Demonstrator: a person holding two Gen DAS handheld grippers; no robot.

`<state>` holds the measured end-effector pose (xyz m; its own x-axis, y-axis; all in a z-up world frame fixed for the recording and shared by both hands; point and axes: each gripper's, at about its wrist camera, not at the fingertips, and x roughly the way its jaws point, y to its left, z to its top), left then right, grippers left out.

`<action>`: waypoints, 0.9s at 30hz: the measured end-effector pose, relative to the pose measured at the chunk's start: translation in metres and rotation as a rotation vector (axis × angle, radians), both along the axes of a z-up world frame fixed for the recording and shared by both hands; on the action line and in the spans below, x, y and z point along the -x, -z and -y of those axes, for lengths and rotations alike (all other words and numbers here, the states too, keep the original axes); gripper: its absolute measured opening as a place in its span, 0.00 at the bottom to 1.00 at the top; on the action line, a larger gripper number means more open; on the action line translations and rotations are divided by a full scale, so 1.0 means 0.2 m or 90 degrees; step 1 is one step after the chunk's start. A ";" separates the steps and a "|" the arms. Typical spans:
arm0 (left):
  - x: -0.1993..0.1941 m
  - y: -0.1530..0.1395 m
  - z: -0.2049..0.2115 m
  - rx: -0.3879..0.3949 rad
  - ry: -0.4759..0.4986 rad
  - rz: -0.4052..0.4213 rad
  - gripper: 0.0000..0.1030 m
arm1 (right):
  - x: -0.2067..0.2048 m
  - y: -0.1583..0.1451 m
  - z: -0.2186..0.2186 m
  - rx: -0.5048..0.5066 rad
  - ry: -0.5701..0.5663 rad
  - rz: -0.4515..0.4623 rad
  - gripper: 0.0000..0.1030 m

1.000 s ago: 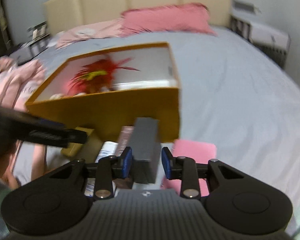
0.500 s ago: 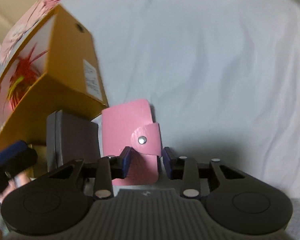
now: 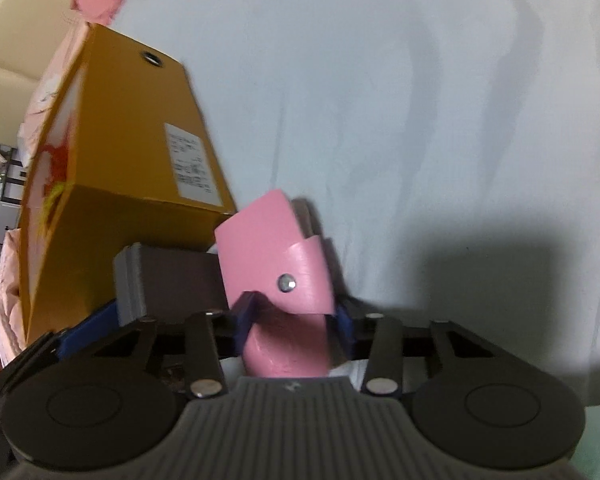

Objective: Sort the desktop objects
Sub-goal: 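Grasp the grey case with the left gripper while the right grasps the pink snap wallet, then lift the grey case and pink wallet and carry both over the box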

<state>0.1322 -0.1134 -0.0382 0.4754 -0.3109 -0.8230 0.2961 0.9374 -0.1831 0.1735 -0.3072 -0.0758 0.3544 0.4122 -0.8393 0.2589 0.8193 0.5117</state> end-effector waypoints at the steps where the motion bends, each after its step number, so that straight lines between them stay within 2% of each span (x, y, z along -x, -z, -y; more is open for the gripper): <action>1: 0.00 0.00 0.00 -0.002 -0.001 0.002 0.57 | 0.03 -0.02 -0.01 0.003 -0.004 0.020 0.33; 5: 0.01 0.01 0.01 -0.011 -0.002 0.007 0.52 | 0.14 -0.14 -0.10 0.050 -0.048 0.120 0.22; 8: 0.02 0.01 0.00 -0.015 -0.003 0.008 0.49 | 0.24 -0.23 -0.20 0.152 -0.092 0.184 0.21; 10: 0.01 0.01 0.00 -0.014 -0.005 0.007 0.49 | 0.28 -0.26 -0.28 0.206 -0.118 0.206 0.21; 13: 0.02 0.00 0.00 -0.028 -0.002 0.010 0.47 | 0.25 -0.25 -0.30 0.233 -0.163 0.198 0.21; 16: 0.03 0.00 -0.02 -0.020 0.001 0.010 0.47 | 0.18 -0.21 -0.22 0.203 -0.159 0.178 0.24; 17: 0.03 0.01 -0.03 -0.019 0.003 0.012 0.47 | 0.09 -0.17 -0.15 0.182 -0.155 0.170 0.25; 23: 0.06 0.01 -0.06 -0.009 0.012 0.021 0.47 | 0.04 -0.11 -0.06 0.046 -0.099 0.146 0.27; 27: 0.05 0.01 -0.05 -0.012 0.010 0.022 0.47 | 0.01 -0.09 -0.03 0.014 -0.072 0.128 0.25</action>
